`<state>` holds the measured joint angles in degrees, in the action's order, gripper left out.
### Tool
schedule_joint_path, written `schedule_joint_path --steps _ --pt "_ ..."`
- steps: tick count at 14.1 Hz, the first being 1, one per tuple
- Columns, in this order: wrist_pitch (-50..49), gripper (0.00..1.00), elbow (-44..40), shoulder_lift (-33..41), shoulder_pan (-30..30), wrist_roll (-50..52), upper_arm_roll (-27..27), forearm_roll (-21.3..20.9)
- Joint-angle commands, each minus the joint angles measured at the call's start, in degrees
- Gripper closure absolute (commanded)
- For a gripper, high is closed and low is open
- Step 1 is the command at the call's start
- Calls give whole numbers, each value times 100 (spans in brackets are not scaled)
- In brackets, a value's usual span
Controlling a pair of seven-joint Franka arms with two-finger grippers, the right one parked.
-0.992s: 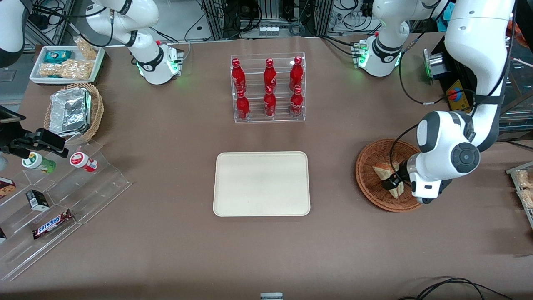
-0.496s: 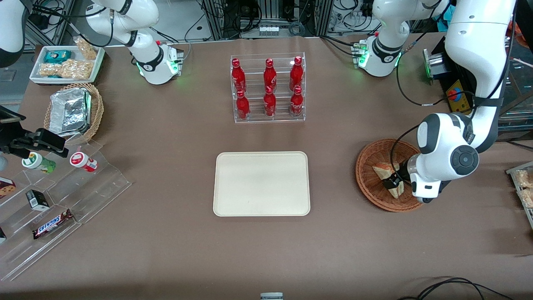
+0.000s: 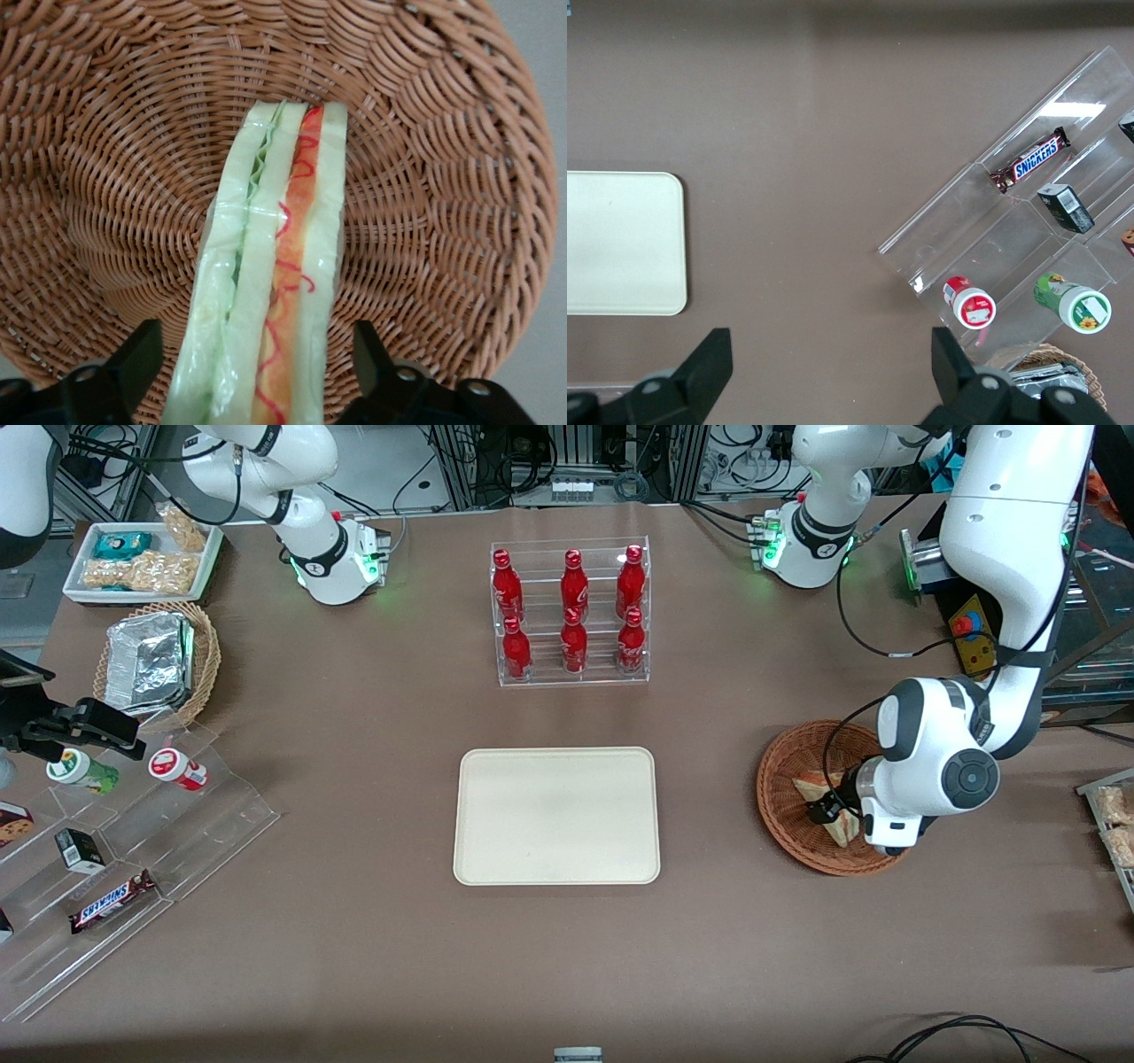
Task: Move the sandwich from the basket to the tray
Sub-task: 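Close the left gripper on the sandwich wedge and lift it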
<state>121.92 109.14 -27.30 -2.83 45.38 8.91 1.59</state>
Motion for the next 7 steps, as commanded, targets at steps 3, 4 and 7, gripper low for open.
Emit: schedule_joint_path --steps 3,4,7 --pt "7 88 -191 76 -25 59 -3 -1" --pt "-184 89 -305 102 -25 59 -3 -1" --pt "-1325 90 -1146 137 28 50 15 -54"
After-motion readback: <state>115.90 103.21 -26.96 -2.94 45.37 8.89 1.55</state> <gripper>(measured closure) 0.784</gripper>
